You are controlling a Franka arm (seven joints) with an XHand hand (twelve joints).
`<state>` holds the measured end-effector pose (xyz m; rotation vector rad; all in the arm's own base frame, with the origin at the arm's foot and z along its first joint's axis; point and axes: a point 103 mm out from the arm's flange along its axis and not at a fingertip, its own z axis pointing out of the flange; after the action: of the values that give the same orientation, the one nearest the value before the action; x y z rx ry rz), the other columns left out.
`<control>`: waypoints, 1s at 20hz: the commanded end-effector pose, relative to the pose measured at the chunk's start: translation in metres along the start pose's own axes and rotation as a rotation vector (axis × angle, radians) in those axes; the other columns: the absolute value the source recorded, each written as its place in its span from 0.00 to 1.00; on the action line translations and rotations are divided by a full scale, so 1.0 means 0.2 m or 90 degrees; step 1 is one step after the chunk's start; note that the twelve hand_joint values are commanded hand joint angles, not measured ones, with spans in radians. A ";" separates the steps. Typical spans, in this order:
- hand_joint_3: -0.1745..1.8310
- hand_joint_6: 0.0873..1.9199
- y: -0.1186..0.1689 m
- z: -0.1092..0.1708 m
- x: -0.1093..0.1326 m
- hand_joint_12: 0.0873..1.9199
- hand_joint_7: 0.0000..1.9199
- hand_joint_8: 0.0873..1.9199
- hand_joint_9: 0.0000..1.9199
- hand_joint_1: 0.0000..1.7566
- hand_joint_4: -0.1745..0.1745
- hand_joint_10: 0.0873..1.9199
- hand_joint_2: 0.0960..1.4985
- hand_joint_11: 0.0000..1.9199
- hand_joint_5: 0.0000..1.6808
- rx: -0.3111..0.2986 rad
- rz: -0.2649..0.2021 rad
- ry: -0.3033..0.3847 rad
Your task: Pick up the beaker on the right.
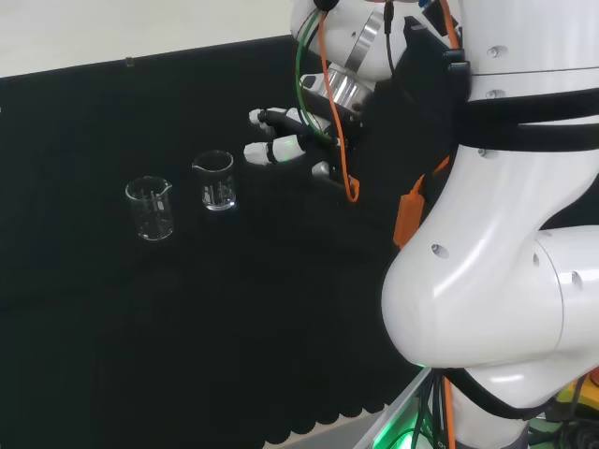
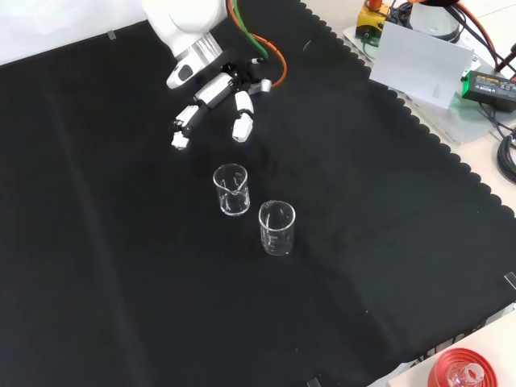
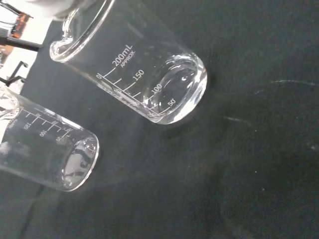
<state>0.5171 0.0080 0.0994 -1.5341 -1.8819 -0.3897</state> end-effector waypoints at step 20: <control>0.34 0.00 0.05 0.25 0.02 0.51 0.05 0.26 0.09 0.44 0.33 0.31 0.35 0.00 0.11 0.001 -0.057 0.039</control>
<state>0.5117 0.0373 0.0670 -1.4457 -1.9051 -0.4622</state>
